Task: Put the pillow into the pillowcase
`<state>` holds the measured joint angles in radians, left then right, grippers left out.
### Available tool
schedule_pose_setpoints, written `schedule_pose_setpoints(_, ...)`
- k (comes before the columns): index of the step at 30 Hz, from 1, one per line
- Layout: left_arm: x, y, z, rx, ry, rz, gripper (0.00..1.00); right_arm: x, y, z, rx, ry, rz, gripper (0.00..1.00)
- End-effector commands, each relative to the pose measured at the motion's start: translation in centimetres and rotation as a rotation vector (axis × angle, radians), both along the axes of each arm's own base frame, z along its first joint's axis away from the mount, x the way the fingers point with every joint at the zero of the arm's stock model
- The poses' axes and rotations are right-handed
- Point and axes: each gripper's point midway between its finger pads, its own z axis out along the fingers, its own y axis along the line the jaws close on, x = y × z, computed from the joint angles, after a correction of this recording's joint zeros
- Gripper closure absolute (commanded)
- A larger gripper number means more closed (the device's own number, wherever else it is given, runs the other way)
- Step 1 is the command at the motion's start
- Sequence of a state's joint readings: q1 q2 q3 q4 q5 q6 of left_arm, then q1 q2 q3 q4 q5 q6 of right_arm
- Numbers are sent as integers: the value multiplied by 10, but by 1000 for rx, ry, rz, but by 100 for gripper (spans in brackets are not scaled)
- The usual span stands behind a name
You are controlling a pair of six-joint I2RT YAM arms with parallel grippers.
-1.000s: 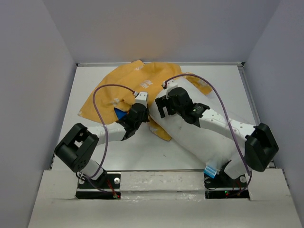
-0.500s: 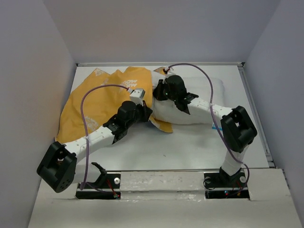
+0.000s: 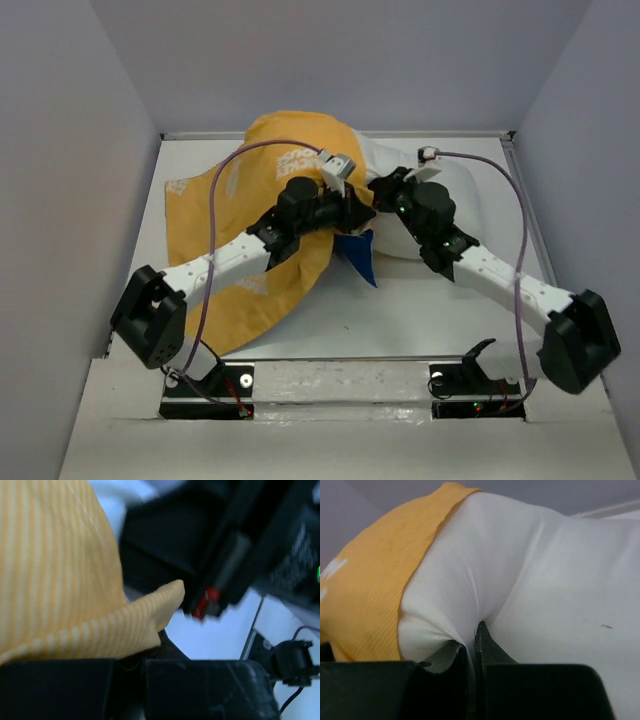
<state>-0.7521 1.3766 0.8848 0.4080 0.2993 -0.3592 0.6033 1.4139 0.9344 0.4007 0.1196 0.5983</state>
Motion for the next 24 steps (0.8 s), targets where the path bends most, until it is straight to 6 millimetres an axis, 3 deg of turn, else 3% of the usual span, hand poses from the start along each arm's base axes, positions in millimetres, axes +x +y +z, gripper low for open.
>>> schedule_pose_setpoints(1, 12, -74, 112, -212, -186, -222, 100, -51, -59, 114, 117, -297, -153, 100)
schedule_pose_setpoints(2, 15, -96, 131, -243, -205, -287, 100, -58, -68, 108, 93, -273, -186, 100)
schedule_pose_setpoints(3, 3, -111, 139, -257, -197, -334, 100, -63, -77, 81, 48, -215, -222, 100)
schedule_pose_setpoints(4, -6, -121, 146, -258, -209, -365, 100, -72, -85, 85, 71, -223, -224, 100)
schedule_pose_setpoints(6, -21, -123, 146, -186, -259, -354, 100, -72, -73, 67, 36, -189, -170, 100)
schedule_pose_setpoints(7, -37, -124, 140, -153, -260, -349, 100, -68, -64, 61, 41, -171, -143, 100)
schedule_pose_setpoints(8, -46, -102, 126, -115, -243, -296, 100, -60, -44, 41, 15, -135, -98, 100)
schedule_pose_setpoints(9, -55, -90, 120, -123, -218, -284, 100, -57, -30, 35, 30, -127, -50, 100)
schedule_pose_setpoints(10, -57, -76, 114, -132, -214, -240, 100, -51, -19, 49, 76, -173, -25, 100)
schedule_pose_setpoints(11, -72, -50, 91, -115, -180, -214, 100, -37, -2, 24, 49, -130, 2, 100)
schedule_pose_setpoints(13, -81, -30, 64, -102, -126, -185, 100, -22, 19, 23, 91, -139, 34, 100)
schedule_pose_setpoints(14, -92, -20, 35, -104, -50, -192, 100, 4, 30, 8, 73, -117, -6, 100)
schedule_pose_setpoints(15, -98, -19, 21, -112, -12, -207, 100, 19, 35, 3, 74, -109, -45, 100)
schedule_pose_setpoints(16, -108, -23, 20, -167, 15, -251, 100, 34, 40, -5, 76, -90, -76, 100)
schedule_pose_setpoints(17, -113, -25, -8, -144, 74, -266, 100, 61, 43, -23, 98, -44, -142, 100)
schedule_pose_setpoints(20, -137, -42, -15, -179, 97, -371, 100, 103, 29, -59, 121, 52, -232, 100)
schedule_pose_setpoints(21, -160, -54, -22, -156, 93, -430, 100, 113, 28, -79, 110, 87, -253, 100)
schedule_pose_setpoints(23, -161, -54, -25, -137, 79, -422, 100, 117, 19, -92, 96, 110, -287, 100)
schedule_pose_setpoints(24, -151, -49, -27, -116, 64, -373, 100, 113, 18, -96, 99, 118, -284, 100)
